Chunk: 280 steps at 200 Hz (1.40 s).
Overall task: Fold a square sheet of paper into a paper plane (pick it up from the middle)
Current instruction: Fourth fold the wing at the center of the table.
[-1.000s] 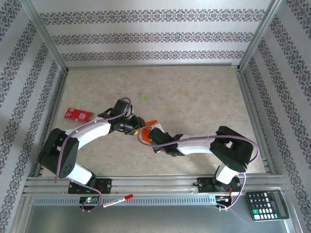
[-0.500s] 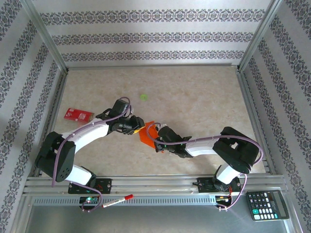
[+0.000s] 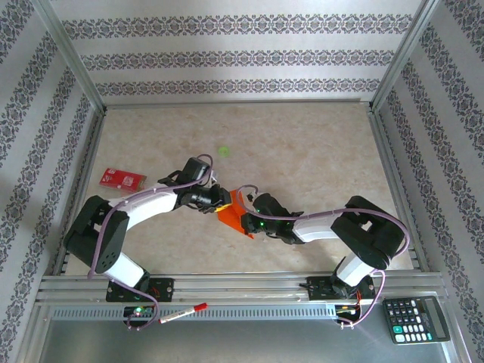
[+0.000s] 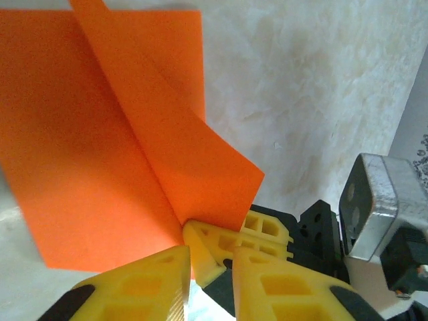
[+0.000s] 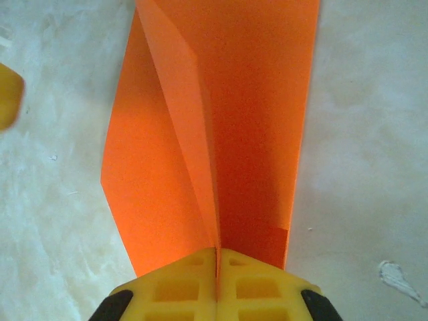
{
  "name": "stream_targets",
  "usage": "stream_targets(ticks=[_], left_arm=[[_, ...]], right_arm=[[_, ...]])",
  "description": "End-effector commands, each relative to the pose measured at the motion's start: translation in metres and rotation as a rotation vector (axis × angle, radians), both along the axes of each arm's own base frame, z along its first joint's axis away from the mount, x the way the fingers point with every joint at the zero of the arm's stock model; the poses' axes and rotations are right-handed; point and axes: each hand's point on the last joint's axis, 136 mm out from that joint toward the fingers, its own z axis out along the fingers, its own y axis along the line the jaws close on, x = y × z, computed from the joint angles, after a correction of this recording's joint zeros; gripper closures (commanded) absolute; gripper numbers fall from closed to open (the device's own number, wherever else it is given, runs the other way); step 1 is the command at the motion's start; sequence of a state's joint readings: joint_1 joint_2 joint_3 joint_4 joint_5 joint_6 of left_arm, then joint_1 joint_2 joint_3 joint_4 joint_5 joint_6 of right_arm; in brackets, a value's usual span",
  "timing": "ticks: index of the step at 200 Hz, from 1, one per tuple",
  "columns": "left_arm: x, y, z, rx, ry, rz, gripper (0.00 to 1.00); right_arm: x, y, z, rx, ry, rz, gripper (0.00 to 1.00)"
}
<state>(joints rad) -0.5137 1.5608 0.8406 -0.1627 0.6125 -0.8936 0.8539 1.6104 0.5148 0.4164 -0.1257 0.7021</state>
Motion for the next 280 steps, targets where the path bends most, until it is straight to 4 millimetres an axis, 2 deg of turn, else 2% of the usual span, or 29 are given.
stream_targets(ticks=[1, 46, 108, 131, 164, 218, 280], left_arm=[[0.001, -0.027, 0.013, -0.072, -0.052, -0.098, 0.8], [0.009, -0.043, 0.012, -0.111, -0.051, -0.12, 0.82], [0.007, -0.042, 0.007, -0.082, -0.042, -0.145, 0.83], [0.008, -0.047, 0.002, -0.097, -0.025, -0.158, 0.84], [0.016, -0.056, 0.005, -0.123, -0.045, -0.161, 0.83], [0.017, -0.068, -0.003, -0.15, -0.022, -0.182, 0.83], [0.018, -0.064, -0.022, -0.117, 0.004, -0.173, 0.83]], right_arm=[[-0.003, -0.002, -0.001, 0.027, 0.031, -0.005, 0.97], [-0.003, -0.005, -0.002, 0.045, 0.051, -0.016, 0.97], [-0.002, -0.008, -0.005, 0.11, 0.111, -0.032, 0.96], [-0.003, -0.009, -0.008, 0.11, 0.119, -0.036, 0.96], [-0.002, -0.009, -0.011, 0.104, 0.127, -0.041, 0.96], [-0.002, -0.009, -0.015, 0.094, 0.137, -0.039, 0.94], [-0.004, -0.011, -0.02, 0.078, 0.146, -0.045, 0.93]])
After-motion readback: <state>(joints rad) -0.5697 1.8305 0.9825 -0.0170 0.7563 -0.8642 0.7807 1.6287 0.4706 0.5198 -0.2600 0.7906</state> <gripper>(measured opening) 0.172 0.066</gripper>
